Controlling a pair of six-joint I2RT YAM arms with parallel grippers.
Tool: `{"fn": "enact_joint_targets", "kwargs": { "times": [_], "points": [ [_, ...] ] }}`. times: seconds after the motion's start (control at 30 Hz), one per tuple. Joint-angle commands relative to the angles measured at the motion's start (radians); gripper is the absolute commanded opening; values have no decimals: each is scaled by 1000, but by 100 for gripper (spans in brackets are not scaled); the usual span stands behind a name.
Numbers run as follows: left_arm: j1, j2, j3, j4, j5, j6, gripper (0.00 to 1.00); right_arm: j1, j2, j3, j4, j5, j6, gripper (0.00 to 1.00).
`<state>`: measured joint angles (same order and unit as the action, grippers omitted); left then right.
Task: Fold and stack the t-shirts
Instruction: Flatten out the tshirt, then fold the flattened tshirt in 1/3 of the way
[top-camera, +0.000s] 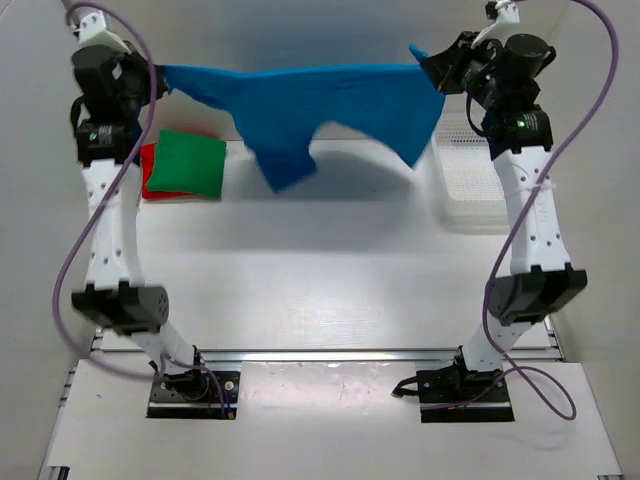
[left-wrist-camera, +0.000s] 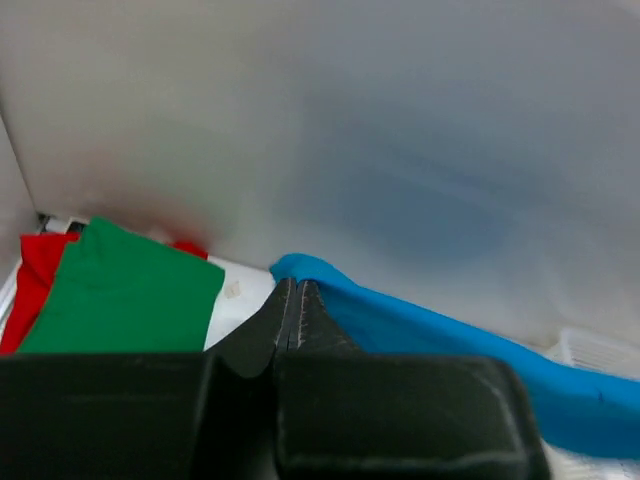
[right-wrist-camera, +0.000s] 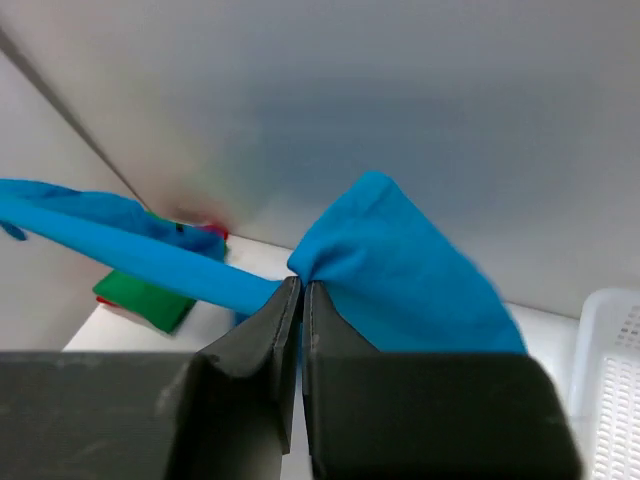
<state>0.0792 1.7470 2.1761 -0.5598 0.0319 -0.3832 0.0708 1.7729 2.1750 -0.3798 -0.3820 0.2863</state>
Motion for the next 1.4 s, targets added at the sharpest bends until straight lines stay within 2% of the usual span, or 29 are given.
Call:
{"fn": "enact_joint_targets", "kwargs": {
  "times": [0.0,0.07,0.13,0.17,0.23,0.4,0.57,0.63,0.8,0.9,1.03,1.37],
  "points": [
    [-15,-271,-108,67,46,6,0,-28,-130,-102,24,31,-30,0],
    [-53,-352,-238,55,51,30,0,-37,-183,-217,18,44,-32,0],
    [-106,-479,-478,61,42,38,0,-26,-301,-465,56,48,-26,0],
    [-111,-521,-549,79,51,32,0,-32,-329,-534,93,48,-27,0],
    [-139,-671,-836,100,57,14,0,-37,-413,-772,119,45,-19,0],
    [-180,-886,-1273,61,57,-38,0,-39,-504,-1134,96,31,-6,1],
    [-234,-1038,-1578,-5,151,-153,0,-17,-595,-1440,87,26,71,0],
    [-248,-1082,-1680,-22,177,-206,0,-13,-622,-1501,81,28,102,0],
    [-318,-1181,-1777,-40,207,-292,0,-35,-719,-1664,23,38,171,0],
    [-305,-1181,-1770,-35,217,-307,0,-39,-772,-1713,-4,40,178,0],
    [-294,-1120,-1737,15,210,-296,0,-69,-839,-1750,-33,28,179,0],
    [-188,-828,-1532,106,200,-186,0,-200,-805,-1615,-87,-46,140,0]
  ]
}}
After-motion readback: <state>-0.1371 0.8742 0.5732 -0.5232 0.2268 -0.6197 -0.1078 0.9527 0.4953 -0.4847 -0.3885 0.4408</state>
